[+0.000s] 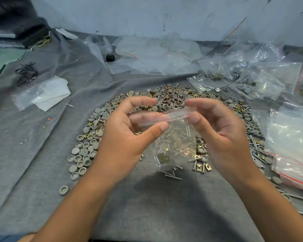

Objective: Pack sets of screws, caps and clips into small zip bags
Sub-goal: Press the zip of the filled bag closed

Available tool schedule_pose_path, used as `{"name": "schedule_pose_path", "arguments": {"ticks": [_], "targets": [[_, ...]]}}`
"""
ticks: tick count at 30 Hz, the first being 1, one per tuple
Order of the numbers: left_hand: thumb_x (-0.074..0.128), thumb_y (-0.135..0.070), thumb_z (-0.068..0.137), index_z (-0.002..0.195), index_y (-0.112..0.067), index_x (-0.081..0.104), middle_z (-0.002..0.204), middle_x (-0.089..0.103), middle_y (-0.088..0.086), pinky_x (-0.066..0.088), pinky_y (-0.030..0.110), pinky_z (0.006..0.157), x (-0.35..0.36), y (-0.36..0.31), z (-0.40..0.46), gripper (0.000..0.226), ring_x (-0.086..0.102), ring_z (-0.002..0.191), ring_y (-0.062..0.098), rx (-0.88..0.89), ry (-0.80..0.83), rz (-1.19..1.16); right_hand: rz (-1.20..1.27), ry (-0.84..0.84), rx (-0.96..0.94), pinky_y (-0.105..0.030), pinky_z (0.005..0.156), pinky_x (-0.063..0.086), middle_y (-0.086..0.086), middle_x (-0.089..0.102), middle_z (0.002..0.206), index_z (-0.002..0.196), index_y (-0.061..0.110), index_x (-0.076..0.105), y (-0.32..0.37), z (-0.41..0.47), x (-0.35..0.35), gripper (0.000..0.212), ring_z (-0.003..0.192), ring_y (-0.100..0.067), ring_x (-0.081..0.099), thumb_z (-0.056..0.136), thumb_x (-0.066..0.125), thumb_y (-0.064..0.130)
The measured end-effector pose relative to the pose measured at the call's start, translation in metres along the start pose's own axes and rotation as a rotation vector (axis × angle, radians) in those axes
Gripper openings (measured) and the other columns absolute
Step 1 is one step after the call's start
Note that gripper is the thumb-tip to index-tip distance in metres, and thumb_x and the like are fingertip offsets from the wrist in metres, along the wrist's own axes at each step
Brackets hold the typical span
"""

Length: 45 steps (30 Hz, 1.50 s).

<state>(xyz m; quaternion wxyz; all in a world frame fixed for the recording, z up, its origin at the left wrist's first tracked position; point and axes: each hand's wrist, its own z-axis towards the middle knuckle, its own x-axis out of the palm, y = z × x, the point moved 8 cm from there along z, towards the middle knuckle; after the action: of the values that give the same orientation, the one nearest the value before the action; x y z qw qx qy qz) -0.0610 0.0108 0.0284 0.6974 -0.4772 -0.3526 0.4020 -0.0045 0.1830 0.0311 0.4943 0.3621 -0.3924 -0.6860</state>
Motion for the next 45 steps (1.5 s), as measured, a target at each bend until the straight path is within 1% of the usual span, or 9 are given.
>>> {"name": "schedule_pose_path", "arguments": {"ticks": [5,9,12,15,19,23,30,37,45], "targets": [[0.083,-0.020,0.072,0.109,-0.020,0.063,0.097,0.079,0.004,0.057,0.020,0.072,0.001,0.009,0.002,0.042,0.076,0.088,0.015,-0.086,-0.030,-0.040,-0.016,-0.001,0.062,-0.018,0.066,0.049,0.008,0.070,0.086,0.099,0.030,0.072,-0.005,-0.003,0.002,0.009,0.077,-0.006,0.061,0.094,0.067,0.036],[0.086,-0.021,0.075,0.109,-0.025,0.064,0.098,0.079,0.002,0.061,0.032,0.077,-0.003,0.005,0.000,0.041,0.075,0.091,0.020,-0.023,-0.064,0.069,-0.046,-0.024,0.087,-0.016,0.066,0.049,0.007,0.071,0.088,0.099,0.027,0.070,-0.005,-0.005,0.000,0.006,0.078,-0.006,0.064,0.093,0.068,0.029],[0.083,-0.020,0.081,0.110,-0.026,0.063,0.100,0.078,-0.003,0.059,0.025,0.075,-0.003,-0.003,-0.001,0.036,0.075,0.093,0.017,0.074,-0.082,0.160,-0.126,-0.034,0.052,-0.015,0.060,0.045,0.008,0.067,0.083,0.097,0.028,0.068,0.000,-0.008,-0.001,0.003,0.070,-0.004,0.058,0.095,0.066,0.030],[0.083,-0.022,0.082,0.109,-0.028,0.060,0.100,0.078,-0.004,0.055,0.021,0.076,-0.003,-0.011,-0.002,0.036,0.075,0.093,0.016,0.155,-0.106,0.176,-0.198,-0.055,0.003,-0.021,0.056,0.044,0.008,0.064,0.082,0.098,0.030,0.066,0.007,-0.011,-0.001,0.006,0.067,-0.008,0.055,0.099,0.063,0.035],[0.083,-0.029,0.081,0.106,-0.034,0.060,0.096,0.078,-0.002,0.056,0.031,0.077,-0.007,-0.013,-0.003,0.035,0.074,0.089,0.019,0.188,-0.151,0.132,-0.143,-0.104,0.017,-0.023,0.054,0.041,0.010,0.060,0.079,0.097,0.030,0.063,0.006,-0.013,-0.001,0.011,0.066,-0.005,0.050,0.100,0.057,0.038],[0.083,-0.031,0.082,0.106,-0.037,0.060,0.094,0.078,-0.002,0.054,0.021,0.066,-0.006,-0.011,-0.002,0.034,0.073,0.082,0.015,0.153,-0.131,0.103,-0.065,-0.070,0.064,-0.044,0.061,0.045,-0.001,0.060,0.084,0.099,0.029,0.061,0.001,-0.015,0.005,0.010,0.073,-0.025,0.052,0.099,0.057,0.038],[0.081,-0.028,0.084,0.106,-0.033,0.059,0.094,0.077,0.001,0.053,0.018,0.066,-0.005,-0.007,0.000,0.032,0.073,0.082,0.014,0.098,-0.082,0.085,-0.160,-0.008,0.024,-0.017,0.063,0.043,0.005,0.062,0.086,0.099,0.028,0.063,0.004,-0.012,0.009,0.007,0.072,-0.008,0.055,0.100,0.060,0.035],[0.084,-0.026,0.081,0.114,-0.030,0.055,0.103,0.077,-0.003,0.055,0.021,0.078,0.004,-0.009,-0.001,0.044,0.074,0.096,0.018,0.105,-0.025,0.151,-0.127,-0.002,0.046,-0.020,0.061,0.042,0.009,0.058,0.080,0.097,0.031,0.061,0.001,-0.014,0.012,0.006,0.069,-0.006,0.051,0.099,0.057,0.034],[0.079,-0.016,0.086,0.115,-0.024,0.056,0.095,0.077,0.000,0.055,0.020,0.076,0.009,-0.010,-0.004,0.038,0.074,0.090,0.017,0.105,0.009,0.151,-0.187,0.042,0.000,-0.028,0.066,0.049,0.012,0.067,0.091,0.101,0.033,0.065,0.008,-0.014,0.017,0.006,0.078,-0.015,0.061,0.097,0.061,0.036]]}}
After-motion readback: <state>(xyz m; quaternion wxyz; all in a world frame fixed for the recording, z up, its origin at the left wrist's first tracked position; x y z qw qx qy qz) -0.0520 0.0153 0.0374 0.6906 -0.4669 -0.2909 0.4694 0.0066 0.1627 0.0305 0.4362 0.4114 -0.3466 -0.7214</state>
